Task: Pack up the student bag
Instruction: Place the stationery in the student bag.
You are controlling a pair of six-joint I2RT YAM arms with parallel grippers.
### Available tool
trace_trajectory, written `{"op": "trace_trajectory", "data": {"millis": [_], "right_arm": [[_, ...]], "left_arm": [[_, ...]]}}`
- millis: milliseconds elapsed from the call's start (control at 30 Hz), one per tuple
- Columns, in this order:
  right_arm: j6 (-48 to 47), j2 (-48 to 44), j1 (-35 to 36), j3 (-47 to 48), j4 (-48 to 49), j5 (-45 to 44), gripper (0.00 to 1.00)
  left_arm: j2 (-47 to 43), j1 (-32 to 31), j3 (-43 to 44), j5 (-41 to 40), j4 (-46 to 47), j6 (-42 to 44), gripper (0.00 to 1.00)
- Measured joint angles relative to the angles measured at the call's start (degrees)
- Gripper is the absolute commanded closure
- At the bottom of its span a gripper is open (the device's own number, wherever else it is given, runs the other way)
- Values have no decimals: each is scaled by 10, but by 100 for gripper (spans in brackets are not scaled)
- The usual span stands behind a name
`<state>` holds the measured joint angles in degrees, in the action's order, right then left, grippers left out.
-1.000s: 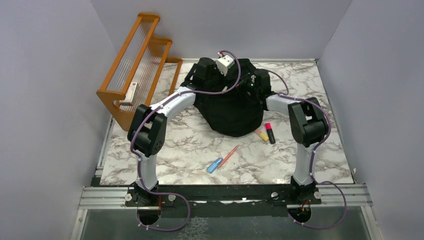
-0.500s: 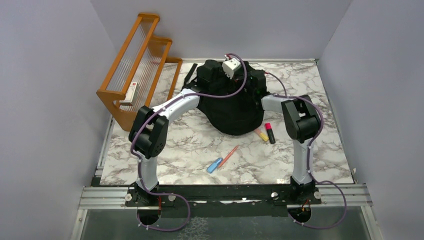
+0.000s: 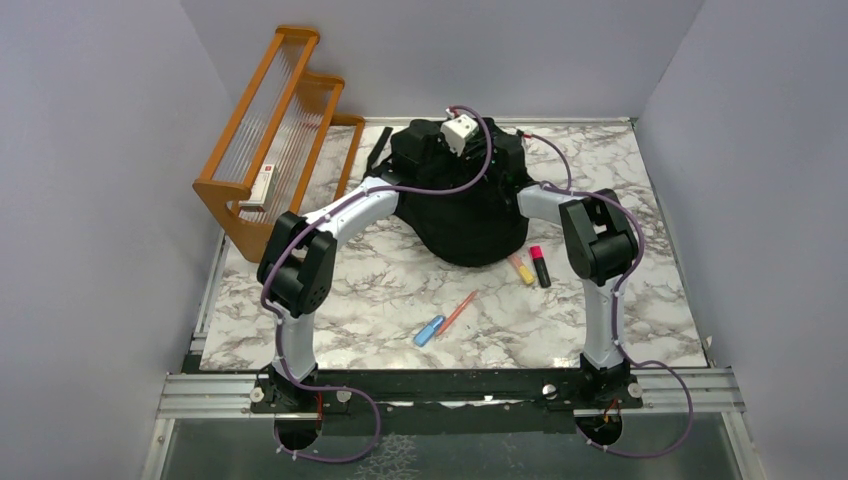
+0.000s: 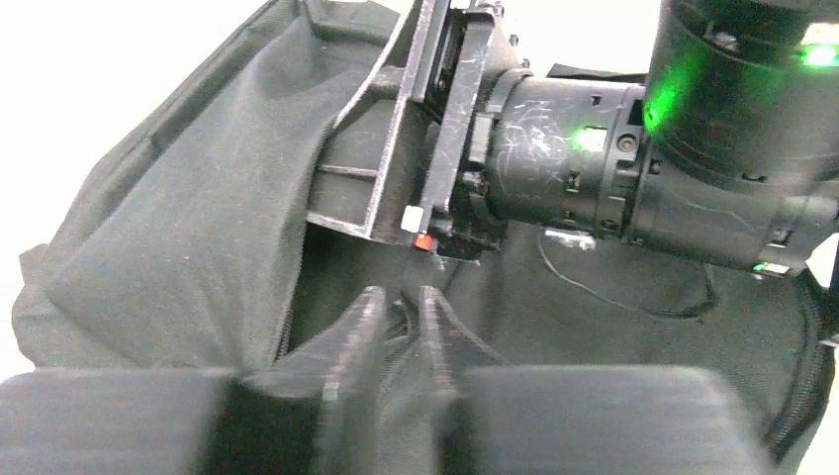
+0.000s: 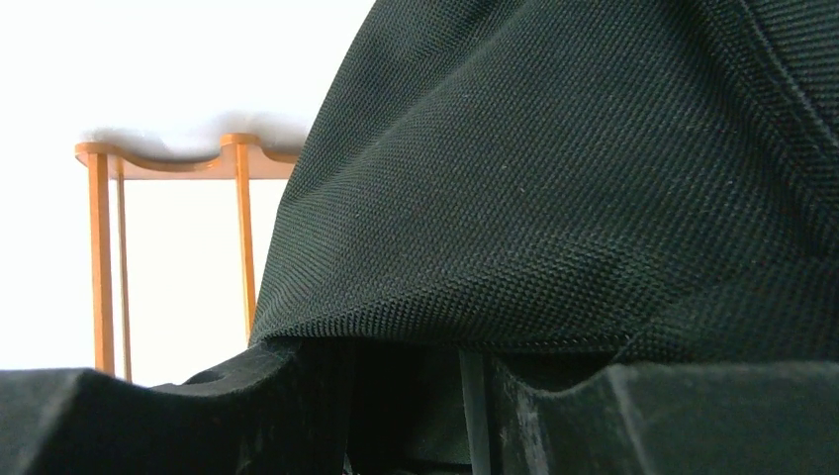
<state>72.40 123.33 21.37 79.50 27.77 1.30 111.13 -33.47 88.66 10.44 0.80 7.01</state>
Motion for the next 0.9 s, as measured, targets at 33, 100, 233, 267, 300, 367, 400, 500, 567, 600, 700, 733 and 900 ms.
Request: {"op": "trace_trajectory", "data": {"millis": [33,100,233,267,300,367,400,500,567,600,700,733,900], "right_arm": [[-3,0,0,0,0,0,54],[-12,-1,0,0,-1,-2,54],[-30,-5,0,0,-7,-2,53],[-34,-6,0,0,-8,-2,53],[-37,-7,0,0,-9,-2,52],[-41,-9,-1,0,-9,-1,52],[-41,-9,-1,0,-9,-1,52],[-41,-9,-3,0,-9,7,51],[-41,-9,-6,-1,-9,12,51],[-41,-9,-7,-1,-9,14,51],[-41,-9,-9,-3,-9,19,50],[-41,-9,-9,-3,-9,22,49],[-39,-9,-13,-6,-9,30,47]], "left_arm": [[0,1,0,-7,0,2,60],[0,5,0,-17,0,4,50],[-4,26,0,-23,0,6,35],[-5,33,0,-22,1,7,33],[-5,43,0,-20,2,10,32],[-5,57,0,-17,2,19,31],[-5,65,0,-14,1,29,31],[-4,76,0,-4,-1,62,30],[-3,75,1,5,-1,79,30],[0,71,4,12,-1,90,30],[9,67,15,27,-1,106,28],[15,65,21,33,-2,112,28],[39,49,52,36,-5,141,27]]}}
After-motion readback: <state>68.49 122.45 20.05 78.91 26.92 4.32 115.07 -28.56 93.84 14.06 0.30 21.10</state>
